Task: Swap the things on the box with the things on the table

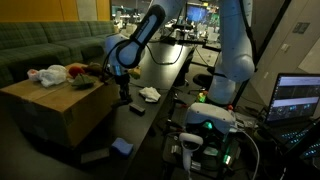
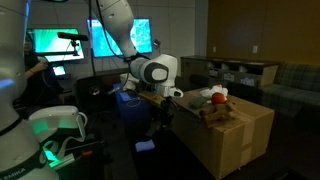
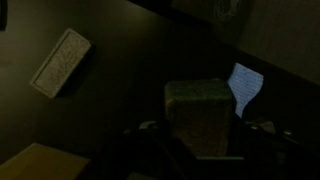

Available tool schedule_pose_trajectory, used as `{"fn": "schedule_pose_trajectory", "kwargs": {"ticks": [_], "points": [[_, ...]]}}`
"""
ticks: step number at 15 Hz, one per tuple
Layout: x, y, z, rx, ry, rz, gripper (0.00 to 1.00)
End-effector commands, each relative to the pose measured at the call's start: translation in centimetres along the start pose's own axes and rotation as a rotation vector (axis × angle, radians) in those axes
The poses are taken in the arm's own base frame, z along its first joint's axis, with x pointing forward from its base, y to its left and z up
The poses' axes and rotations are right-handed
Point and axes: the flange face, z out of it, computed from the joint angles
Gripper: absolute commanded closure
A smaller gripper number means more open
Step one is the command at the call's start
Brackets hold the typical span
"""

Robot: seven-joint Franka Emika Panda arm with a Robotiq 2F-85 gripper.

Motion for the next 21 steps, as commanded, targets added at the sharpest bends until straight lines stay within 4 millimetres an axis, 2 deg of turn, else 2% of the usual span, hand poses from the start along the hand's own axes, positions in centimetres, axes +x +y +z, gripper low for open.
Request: {"fn": "schedule_pose_trajectory", "kwargs": {"ticks": [1,5,9,14,19,20,21], "points": [[-0.9,1.6,4.7,-0.021,0.052,0.123,0.68],[0.3,2.8,11.2,-0.004,0.076,0.247,0.68],[1.6,2.3,16.3,0.022,0.071,0.303,0.68],[3.3,1.7,18.9,0.025,0.087,0.337,0.68],[4.5,1.7,19.1,0.024,0.108,0.367,0.68],[4.4,1.6,18.9,0.024,0.106,0.373,0.18],[4.3,1.6,18.7,0.03,0.094,0.377,0.17]]}}
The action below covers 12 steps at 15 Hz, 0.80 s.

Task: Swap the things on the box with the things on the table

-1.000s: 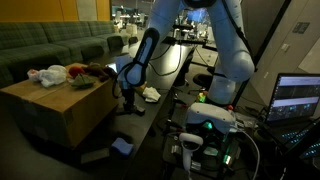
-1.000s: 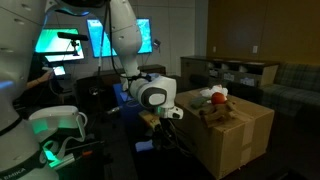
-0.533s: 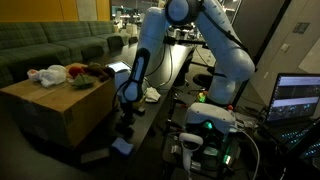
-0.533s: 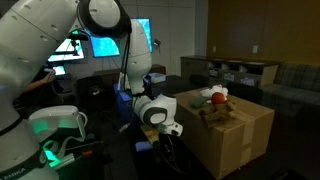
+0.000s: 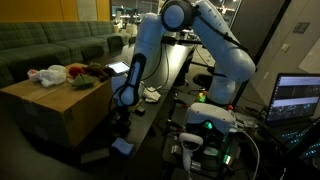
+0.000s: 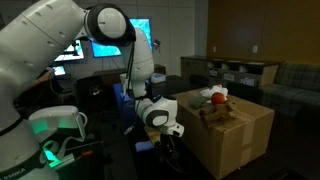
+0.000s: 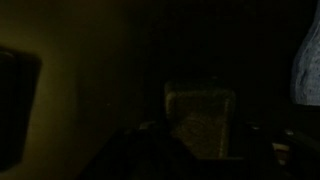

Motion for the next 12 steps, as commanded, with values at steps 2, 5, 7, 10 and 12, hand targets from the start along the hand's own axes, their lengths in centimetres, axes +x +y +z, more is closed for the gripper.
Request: {"fn": "schedule_pose_trajectory", "kwargs": {"ticks": [2,5,7,10,12], "points": [[0.1,-0.3,-0.3,0.002,-0.019,0.037,0.04],[-0.7,-0.7,-1.3,0.006,-0.029,0.057,0.0],[-1.2,-1.2,-2.0,0.02,-0.026,0.072,0.0],[-2.2,-3.2,-3.0,0.059,-0.032,0.089,0.0],[-3.0,-5.0,-3.2,0.085,-0.037,0.097,0.0]]}}
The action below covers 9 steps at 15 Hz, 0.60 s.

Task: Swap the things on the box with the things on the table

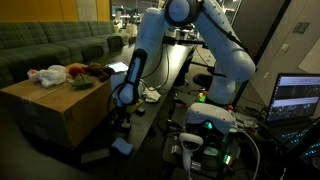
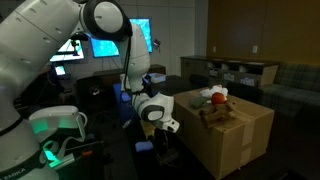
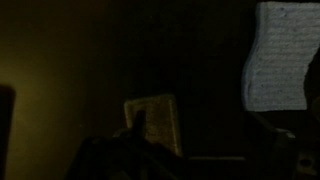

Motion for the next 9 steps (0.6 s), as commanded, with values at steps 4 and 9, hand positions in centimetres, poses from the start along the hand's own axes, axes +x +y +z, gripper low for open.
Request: {"fn": "schedule_pose_trajectory", "kwargs": {"ticks": [4,9], "points": [[-3.5,-5.6,-1.0,0.074,-0.02,0.039,0.0],[-5.2,-9.2,0.4,0.097,-0.027,-0.016,0.0]]}}
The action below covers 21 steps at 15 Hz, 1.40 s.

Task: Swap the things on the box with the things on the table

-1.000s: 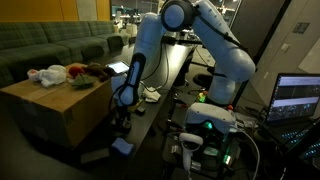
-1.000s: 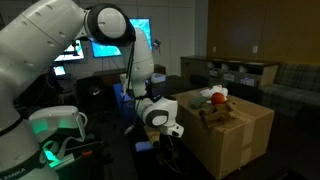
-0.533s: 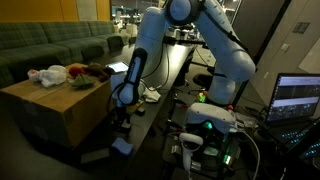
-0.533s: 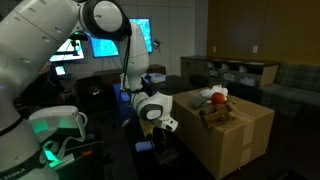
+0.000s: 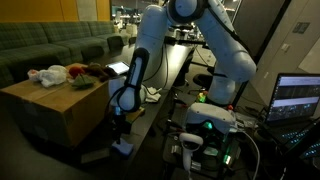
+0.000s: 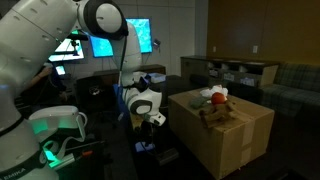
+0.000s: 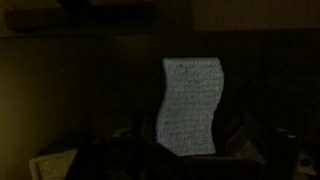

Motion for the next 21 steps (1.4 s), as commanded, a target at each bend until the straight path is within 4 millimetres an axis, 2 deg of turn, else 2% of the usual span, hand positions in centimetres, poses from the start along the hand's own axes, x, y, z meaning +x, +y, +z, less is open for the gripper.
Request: {"fn": "schedule_pose_trajectory", "kwargs": {"ticks": [1,8,14,21], "points": [[-1.2,-1.9,0.4,0.016,0.026,-0.026,0.0],[-2.3,-4.0,1.6,0.023,0.041,-0.08,0.0],[-2.8,-4.3,3.7,0.006,0.032,-0.099,0.0],[-3.0,-4.8,4.8,0.002,0.046,-0.129,0.0]]}}
